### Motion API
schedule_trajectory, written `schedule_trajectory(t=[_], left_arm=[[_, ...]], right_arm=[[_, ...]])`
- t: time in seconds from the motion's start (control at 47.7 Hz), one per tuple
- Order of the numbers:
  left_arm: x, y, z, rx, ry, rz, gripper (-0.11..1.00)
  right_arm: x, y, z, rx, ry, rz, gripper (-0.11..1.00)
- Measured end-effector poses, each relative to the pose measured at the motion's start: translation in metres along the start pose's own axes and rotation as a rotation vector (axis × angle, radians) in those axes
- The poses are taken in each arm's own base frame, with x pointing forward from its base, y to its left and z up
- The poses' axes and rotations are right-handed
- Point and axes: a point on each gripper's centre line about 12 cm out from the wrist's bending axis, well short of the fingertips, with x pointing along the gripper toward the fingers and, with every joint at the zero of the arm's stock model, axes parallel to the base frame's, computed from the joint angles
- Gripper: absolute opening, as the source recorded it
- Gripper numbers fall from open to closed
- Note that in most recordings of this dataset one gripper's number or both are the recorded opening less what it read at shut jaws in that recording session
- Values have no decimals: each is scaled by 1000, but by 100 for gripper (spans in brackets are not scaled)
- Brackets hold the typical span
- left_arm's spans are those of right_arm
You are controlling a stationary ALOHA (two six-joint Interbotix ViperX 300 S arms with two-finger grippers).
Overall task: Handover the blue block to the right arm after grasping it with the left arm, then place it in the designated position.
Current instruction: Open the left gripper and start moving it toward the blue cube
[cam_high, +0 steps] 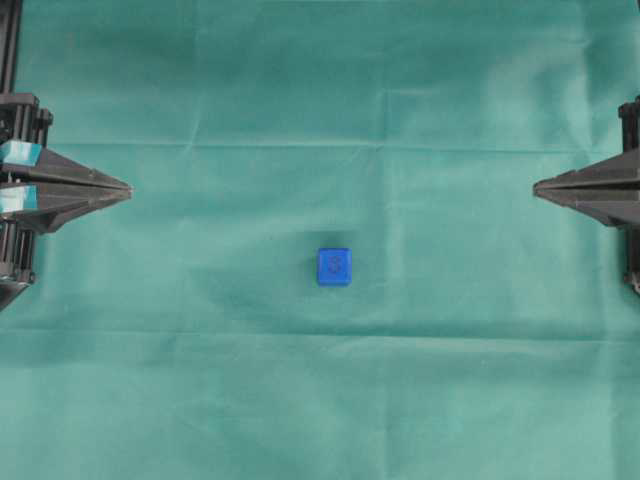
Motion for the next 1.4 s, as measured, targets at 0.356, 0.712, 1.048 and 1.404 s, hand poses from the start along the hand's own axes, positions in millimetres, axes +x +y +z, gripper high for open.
schedule_trajectory(t=[0.356, 0.712, 1.048, 1.404], left_arm=[[1, -2, -3, -8, 63, -9, 2], [1, -2, -5, -3, 69, -9, 13], [1, -2, -4, -4, 66, -9, 96], [2, -2, -4, -7, 68, -9, 100]], right_arm=[[1, 0, 1, 20, 25, -3, 0], [1, -1, 1, 30, 26, -4, 0], [1, -5, 1, 55, 27, -25, 80], [1, -8, 3, 57, 22, -40, 94]])
